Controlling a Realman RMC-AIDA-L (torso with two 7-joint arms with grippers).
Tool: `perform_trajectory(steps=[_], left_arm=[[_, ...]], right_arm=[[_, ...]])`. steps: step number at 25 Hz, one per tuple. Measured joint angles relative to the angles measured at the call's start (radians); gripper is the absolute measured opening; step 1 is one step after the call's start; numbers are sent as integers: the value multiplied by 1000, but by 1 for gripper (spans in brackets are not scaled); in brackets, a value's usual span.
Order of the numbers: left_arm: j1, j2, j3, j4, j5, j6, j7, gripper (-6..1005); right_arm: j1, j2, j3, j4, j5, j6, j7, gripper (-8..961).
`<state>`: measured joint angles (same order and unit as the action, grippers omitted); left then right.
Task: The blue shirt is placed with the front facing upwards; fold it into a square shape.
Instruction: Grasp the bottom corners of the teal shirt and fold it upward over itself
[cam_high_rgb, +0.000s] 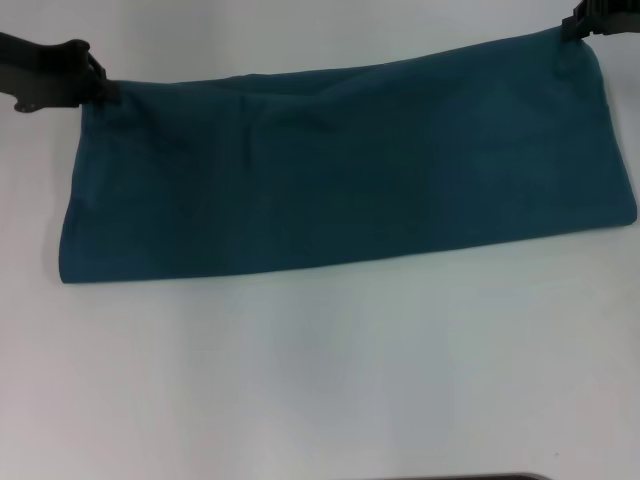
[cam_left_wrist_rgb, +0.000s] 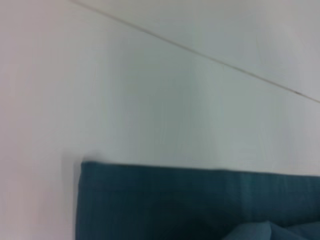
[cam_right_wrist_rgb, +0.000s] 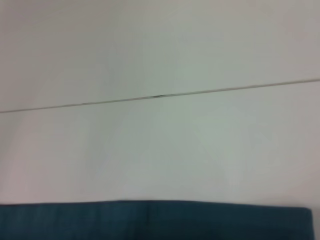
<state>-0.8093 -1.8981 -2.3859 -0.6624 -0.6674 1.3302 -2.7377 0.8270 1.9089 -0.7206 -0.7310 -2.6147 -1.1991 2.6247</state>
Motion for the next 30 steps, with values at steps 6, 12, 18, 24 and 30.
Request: perform_trajectory(steps=[6, 12, 18, 24, 30], left_arm=[[-21, 0, -1, 8, -2, -37, 13, 43], [-29, -1, 11, 9, 11, -71, -2, 43], [-22, -3, 4, 9, 26, -96, -13, 43], [-18, -7, 2, 9, 26, -119, -25, 43], [-15, -12, 4, 9, 26, -133, -35, 43]], right_arm=[[14, 13, -26, 2, -72, 54, 42, 91], [22, 17, -40, 4, -77, 82, 48, 97], [25, 18, -45, 5, -79, 92, 49, 103], [25, 19, -59, 7, -105, 94, 74, 108], [26, 21, -68, 9, -126, 104, 94, 114]])
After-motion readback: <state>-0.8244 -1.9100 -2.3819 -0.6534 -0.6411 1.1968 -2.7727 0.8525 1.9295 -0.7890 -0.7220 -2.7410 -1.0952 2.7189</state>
